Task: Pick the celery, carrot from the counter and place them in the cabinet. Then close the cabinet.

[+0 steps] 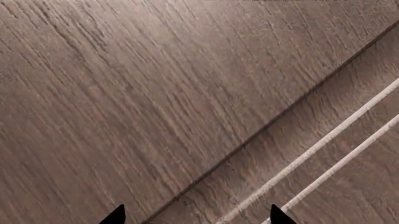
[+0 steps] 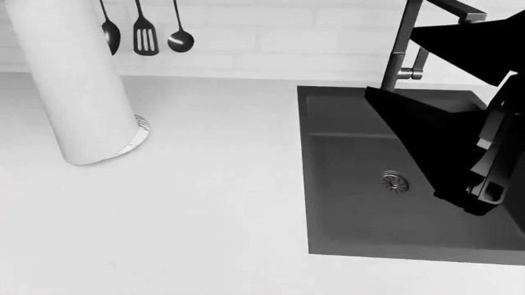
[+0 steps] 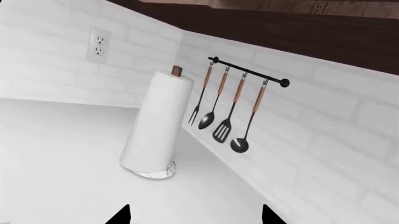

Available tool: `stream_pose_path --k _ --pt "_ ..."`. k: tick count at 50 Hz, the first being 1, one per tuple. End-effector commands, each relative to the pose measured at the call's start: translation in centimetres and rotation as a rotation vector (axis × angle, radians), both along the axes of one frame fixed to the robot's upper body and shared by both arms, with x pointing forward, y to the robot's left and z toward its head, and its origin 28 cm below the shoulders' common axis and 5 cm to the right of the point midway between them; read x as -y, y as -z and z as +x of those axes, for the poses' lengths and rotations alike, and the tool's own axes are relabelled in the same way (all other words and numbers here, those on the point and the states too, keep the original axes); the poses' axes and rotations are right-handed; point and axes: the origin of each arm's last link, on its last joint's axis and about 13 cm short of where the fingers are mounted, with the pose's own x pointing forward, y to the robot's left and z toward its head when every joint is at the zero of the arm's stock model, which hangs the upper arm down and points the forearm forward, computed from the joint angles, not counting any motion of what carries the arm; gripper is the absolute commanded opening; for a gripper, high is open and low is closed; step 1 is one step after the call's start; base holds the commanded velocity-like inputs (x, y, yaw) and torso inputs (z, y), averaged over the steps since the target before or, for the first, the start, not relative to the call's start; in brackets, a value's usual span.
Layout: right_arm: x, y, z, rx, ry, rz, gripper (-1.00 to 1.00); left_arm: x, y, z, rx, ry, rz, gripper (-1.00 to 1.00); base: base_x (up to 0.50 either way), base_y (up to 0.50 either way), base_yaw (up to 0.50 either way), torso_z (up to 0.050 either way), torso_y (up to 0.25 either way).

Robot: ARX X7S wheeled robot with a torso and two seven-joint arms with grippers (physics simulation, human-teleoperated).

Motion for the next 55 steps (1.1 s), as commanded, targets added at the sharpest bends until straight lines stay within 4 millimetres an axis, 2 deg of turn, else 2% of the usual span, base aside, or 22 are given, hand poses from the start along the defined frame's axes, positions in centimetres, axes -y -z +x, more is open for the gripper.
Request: stream_pose_path --k 1,13,23,40,55 --pt "-0.1 0.1 -0.1 0.001 0.001 -0.004 1.00 0.8 3.1 4.0 -0.175 -0.076 0.084 1.00 0.00 0.00 0.00 0.000 0.000" --pt "0.0 0.3 -0.1 0.001 0.009 -0.002 1.00 1.5 4.7 5.1 -0.221 -0.130 0.164 1.00 0.00 0.00 0.00 0.000 0.000" --pt "0.1 0.4 0.0 0.001 0.010 0.002 1.00 1.5 5.2 5.2 -0.263 -0.162 0.169 1.00 0.00 0.00 0.00 0.000 0.000" --pt "0.1 0.4 -0.2 -0.002 0.010 0.004 1.00 1.3 4.5 5.1 -0.210 -0.102 0.103 1.00 0.00 0.00 0.00 0.000 0.000" --pt "0.2 0.8 -0.1 -0.007 0.011 0.007 1.00 1.2 4.5 5.2 -0.209 -0.088 0.085 1.00 0.01 0.00 0.00 0.000 -0.205"
